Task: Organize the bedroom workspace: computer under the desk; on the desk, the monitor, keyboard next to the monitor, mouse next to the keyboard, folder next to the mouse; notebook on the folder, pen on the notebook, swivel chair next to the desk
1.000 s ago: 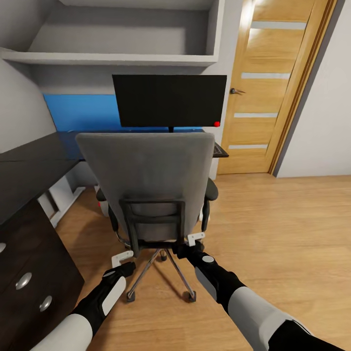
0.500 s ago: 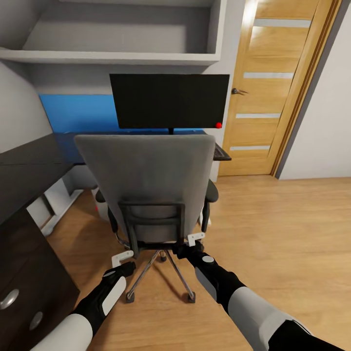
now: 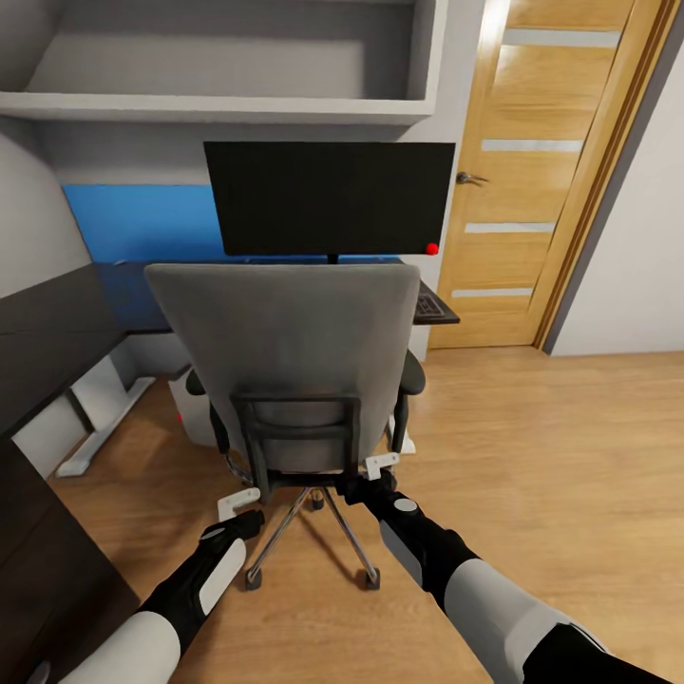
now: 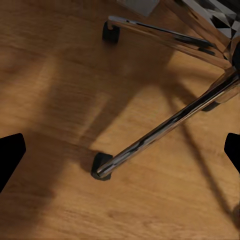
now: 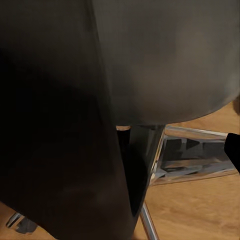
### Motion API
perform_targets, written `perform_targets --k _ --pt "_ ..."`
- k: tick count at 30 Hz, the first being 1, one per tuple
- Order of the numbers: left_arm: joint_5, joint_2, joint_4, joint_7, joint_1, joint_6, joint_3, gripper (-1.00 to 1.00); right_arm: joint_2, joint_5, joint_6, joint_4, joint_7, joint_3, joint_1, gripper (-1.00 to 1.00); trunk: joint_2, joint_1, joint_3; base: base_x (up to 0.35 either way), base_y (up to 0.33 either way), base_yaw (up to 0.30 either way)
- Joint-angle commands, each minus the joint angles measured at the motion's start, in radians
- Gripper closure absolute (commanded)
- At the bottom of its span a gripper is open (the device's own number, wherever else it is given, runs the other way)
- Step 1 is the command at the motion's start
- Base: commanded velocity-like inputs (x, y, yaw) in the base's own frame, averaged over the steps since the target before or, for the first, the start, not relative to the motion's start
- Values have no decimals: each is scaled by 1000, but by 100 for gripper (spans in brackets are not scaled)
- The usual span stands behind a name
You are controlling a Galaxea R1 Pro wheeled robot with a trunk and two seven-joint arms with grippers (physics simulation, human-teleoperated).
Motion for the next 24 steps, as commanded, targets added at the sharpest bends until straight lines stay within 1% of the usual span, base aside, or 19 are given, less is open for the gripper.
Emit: perform_targets --k 1,6,14,19,24 --pt "6 0 -2 8 0 3 -5 -100 -1 -10 -2 0 -2 6 -1 -100 0 0 -1 155 0 0" --pt "5 0 -2 9 -1 2 -5 -100 -2 -10 -2 0 -2 5 -2 -100 0 0 -1 202 0 0" --pt "5 1 -2 9 -1 2 -5 -100 -2 -10 -2 0 -2 5 -1 -100 0 0 -1 69 0 0" --pt "6 2 -2 9 -1 3 -4 -100 -2 -10 -2 0 -2 5 -1 -100 0 0 -1 218 0 0" --pt "7 2 -2 9 0 3 -4 -100 -2 -10 -2 0 -2 5 -1 -100 0 0 -1 51 0 0"
